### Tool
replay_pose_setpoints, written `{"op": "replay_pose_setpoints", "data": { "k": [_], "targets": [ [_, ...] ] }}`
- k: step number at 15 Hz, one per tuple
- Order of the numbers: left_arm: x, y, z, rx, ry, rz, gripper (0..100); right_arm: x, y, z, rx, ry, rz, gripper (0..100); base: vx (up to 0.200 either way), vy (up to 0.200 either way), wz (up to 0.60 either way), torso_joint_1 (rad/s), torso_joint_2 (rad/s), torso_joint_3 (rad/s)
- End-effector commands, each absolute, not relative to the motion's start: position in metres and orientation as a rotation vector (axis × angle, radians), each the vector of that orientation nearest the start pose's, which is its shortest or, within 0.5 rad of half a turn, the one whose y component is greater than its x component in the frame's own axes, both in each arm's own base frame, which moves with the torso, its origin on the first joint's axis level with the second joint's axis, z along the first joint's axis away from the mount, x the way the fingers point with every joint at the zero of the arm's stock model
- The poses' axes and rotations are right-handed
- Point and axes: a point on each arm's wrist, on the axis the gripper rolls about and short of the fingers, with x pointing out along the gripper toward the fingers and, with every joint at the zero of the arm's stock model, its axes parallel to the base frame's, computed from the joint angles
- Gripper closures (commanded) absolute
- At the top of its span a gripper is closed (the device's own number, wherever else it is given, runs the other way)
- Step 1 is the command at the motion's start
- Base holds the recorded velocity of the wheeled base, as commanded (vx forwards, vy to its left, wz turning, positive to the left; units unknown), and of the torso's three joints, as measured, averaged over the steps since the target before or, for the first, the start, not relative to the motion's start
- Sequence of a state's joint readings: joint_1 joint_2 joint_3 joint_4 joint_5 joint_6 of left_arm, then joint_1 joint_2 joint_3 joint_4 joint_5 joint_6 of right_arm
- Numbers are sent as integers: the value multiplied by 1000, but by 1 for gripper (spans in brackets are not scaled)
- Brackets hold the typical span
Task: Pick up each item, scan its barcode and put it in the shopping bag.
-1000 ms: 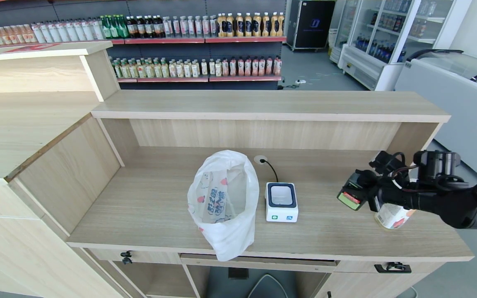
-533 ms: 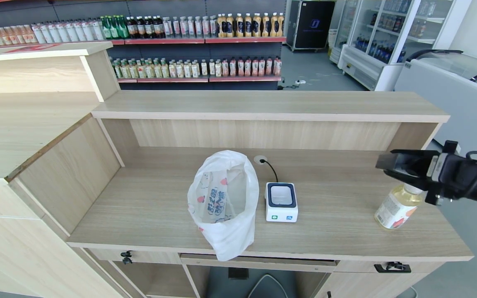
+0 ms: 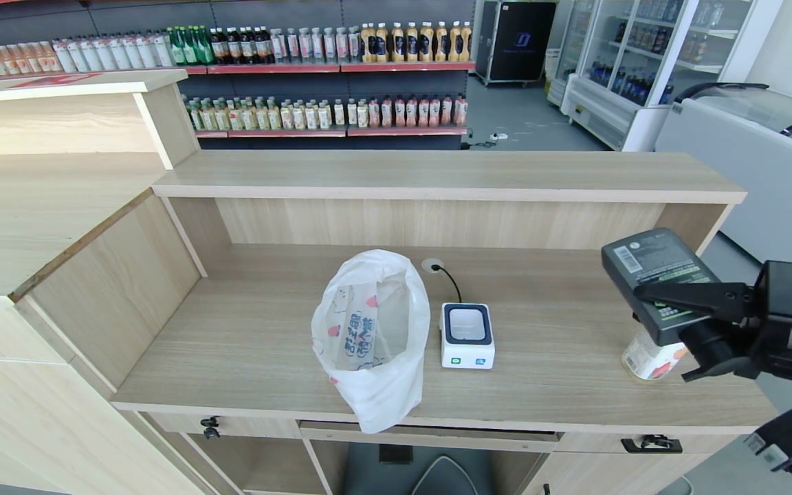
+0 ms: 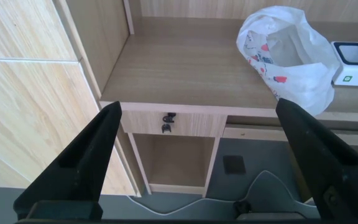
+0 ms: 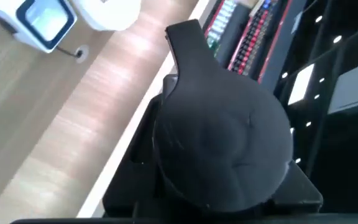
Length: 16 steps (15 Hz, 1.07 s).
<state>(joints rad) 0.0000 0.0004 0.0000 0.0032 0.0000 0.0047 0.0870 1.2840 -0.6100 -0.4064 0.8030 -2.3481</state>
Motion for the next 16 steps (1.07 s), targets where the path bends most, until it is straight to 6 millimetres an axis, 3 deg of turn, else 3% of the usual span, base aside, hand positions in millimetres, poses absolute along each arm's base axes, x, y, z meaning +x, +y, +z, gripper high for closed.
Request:
{"op": "replay_pose_setpoints", "data": {
  "k": [1,4,8,12,16],
  "targets": [
    [-23,0,75,5,3,0,0,180,70,226,-2060,-1179,680,100,0,0,0,0,0,0],
    [-23,0,75,5,3,0,0,171,90,248,-2030,-1414,482,100,0,0,0,0,0,0],
    [-23,0,75,5,3,0,0,158,107,253,-1957,-1558,463,100,0,0,0,0,0,0],
    [-23,0,75,5,3,0,0,132,99,244,-1929,-1612,481,100,0,0,0,0,0,0],
    [-23,0,75,5,3,0,0,118,92,248,-1932,-1677,430,100,0,0,0,0,0,0]
  ]
}}
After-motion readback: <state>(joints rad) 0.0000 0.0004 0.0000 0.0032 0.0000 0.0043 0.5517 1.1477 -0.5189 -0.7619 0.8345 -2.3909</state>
